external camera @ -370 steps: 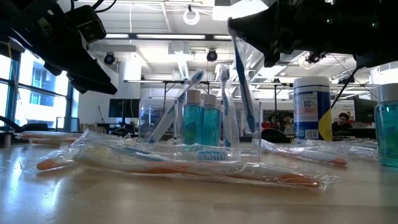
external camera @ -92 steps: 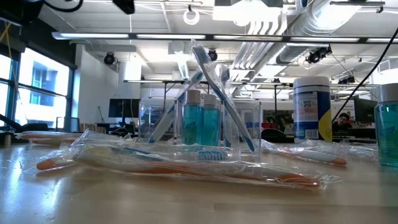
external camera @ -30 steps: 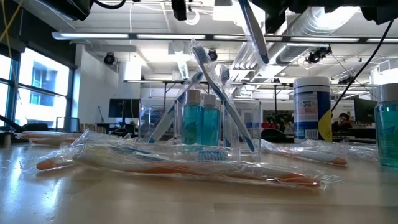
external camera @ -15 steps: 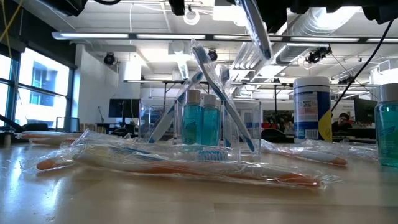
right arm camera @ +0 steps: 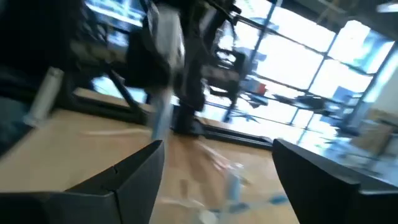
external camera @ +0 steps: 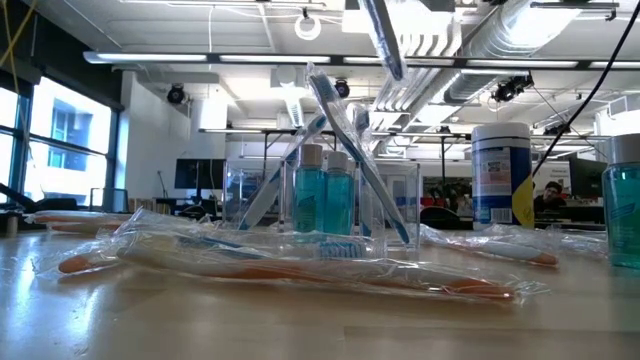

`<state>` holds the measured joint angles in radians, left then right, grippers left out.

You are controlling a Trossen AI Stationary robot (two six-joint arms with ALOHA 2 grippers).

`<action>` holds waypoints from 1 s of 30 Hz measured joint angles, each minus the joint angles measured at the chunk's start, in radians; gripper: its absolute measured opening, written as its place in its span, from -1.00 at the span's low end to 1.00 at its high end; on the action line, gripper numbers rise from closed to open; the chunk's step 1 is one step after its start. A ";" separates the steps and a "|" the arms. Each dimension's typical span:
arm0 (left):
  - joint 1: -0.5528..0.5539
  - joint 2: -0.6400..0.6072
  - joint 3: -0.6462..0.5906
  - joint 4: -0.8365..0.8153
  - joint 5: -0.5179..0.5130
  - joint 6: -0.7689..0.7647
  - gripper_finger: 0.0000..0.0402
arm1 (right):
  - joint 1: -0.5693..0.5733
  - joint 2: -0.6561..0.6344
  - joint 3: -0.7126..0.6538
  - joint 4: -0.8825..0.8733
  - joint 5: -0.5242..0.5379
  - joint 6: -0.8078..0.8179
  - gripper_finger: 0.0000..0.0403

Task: Pick & Place toothbrushing station
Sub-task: Put the blue toothbrush into the transparent organizer

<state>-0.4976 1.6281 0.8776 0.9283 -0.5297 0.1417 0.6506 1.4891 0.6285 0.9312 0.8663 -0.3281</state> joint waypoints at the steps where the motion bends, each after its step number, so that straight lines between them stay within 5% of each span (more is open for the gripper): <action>1: -0.005 -0.011 0.000 -0.012 -0.016 0.000 -0.96 | 0.010 0.000 0.000 0.002 0.037 -0.017 0.44; 8: -0.039 -0.134 0.000 -0.245 -0.310 -0.091 -0.96 | 0.039 0.000 0.000 0.024 0.199 -0.044 0.42; 21: -0.081 -0.477 0.000 -0.844 -0.296 -0.493 -0.96 | 0.028 0.000 0.000 0.014 0.205 -0.028 0.42; 30: -0.096 -0.504 0.000 -0.997 -0.260 -0.646 -0.96 | 0.027 0.000 0.000 0.014 0.205 -0.028 0.42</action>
<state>-0.5937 1.1238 0.8780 -0.0687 -0.7901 -0.5043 0.6781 1.4887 0.6285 0.9454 1.0711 -0.3564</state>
